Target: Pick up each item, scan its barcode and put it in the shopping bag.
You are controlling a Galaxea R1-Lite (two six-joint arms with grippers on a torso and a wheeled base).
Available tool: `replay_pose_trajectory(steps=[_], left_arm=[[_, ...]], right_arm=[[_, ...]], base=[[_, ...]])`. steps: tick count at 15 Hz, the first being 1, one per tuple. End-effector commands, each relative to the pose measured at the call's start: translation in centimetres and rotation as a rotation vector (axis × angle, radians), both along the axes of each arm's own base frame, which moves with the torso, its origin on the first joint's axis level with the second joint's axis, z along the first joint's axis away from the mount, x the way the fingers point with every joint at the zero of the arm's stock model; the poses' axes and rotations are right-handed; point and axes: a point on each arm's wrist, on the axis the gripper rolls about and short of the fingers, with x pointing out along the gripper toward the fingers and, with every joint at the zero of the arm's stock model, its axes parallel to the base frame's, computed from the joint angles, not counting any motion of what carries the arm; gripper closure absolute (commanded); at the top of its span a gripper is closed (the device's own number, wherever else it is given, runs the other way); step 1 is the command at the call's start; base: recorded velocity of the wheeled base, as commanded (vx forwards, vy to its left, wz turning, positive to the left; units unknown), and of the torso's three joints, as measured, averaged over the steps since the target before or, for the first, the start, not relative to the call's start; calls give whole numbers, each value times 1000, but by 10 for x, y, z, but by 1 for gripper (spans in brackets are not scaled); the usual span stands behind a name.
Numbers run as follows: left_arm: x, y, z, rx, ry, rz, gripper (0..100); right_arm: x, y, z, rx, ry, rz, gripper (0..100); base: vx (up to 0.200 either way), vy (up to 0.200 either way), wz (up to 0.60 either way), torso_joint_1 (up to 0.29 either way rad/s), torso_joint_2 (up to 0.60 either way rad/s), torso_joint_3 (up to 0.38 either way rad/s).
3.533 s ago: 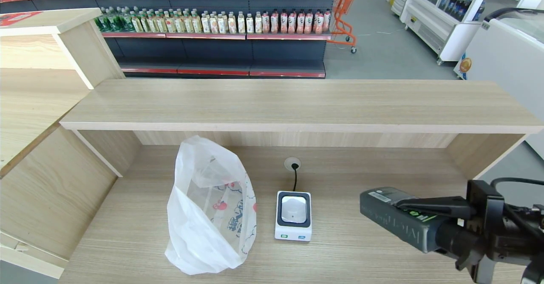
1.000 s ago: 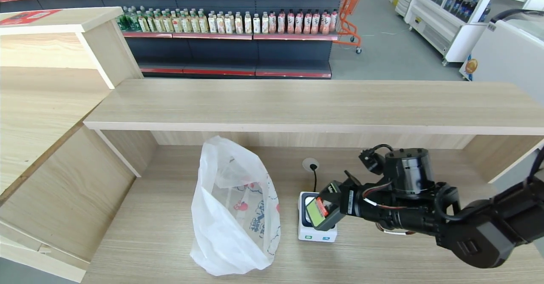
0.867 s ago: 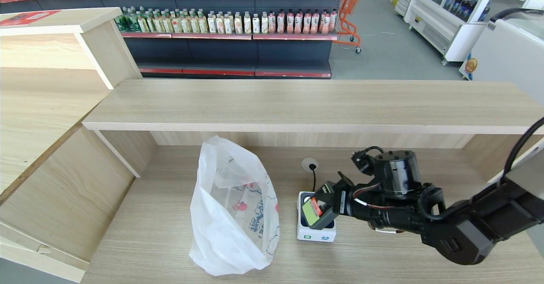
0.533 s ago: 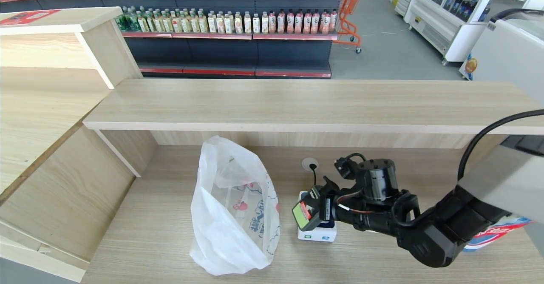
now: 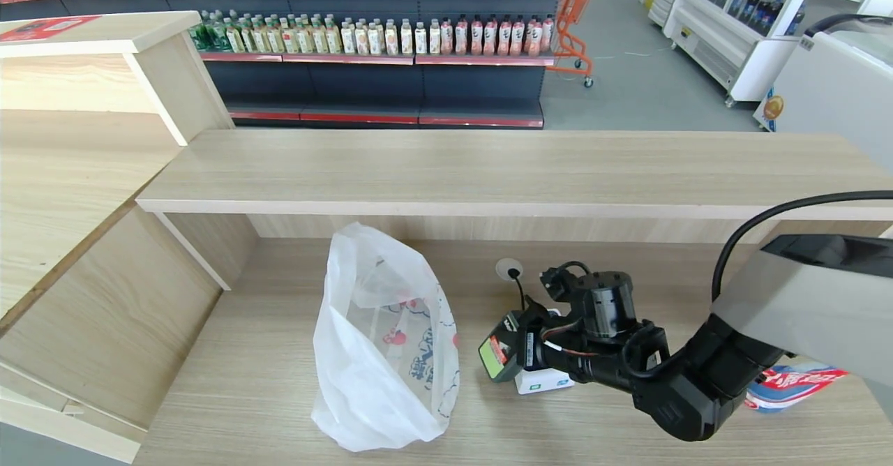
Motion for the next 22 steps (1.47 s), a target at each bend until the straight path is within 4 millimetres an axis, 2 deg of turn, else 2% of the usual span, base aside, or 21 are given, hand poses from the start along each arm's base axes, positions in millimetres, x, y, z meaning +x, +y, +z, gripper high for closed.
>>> replay_pose_trajectory(steps=[1, 5, 9, 18, 20, 22], left_arm=[[0, 0, 0, 0, 0, 1, 0], [0, 0, 0, 0, 0, -1, 0], [0, 0, 0, 0, 0, 1, 0], [0, 0, 0, 0, 0, -1, 0], [0, 0, 0, 0, 0, -1, 0], [0, 0, 0, 0, 0, 1, 0]], right_arm=[[-5, -2, 28, 79, -30, -16, 100], [-15, -11, 49, 104, -53, -32, 100], [-19, -31, 38, 16, -56, -64, 100], [-21, -35, 37, -6, -54, -81, 100], [-25, -37, 46, 17, -75, -79, 100], [-44, -41, 81, 167, -77, -96, 100]], base=[[0, 0, 0, 0, 0, 0], [0, 0, 0, 0, 0, 0], [0, 0, 0, 0, 0, 0], [0, 0, 0, 0, 0, 0], [0, 0, 0, 0, 0, 0], [0, 0, 0, 0, 0, 0]])
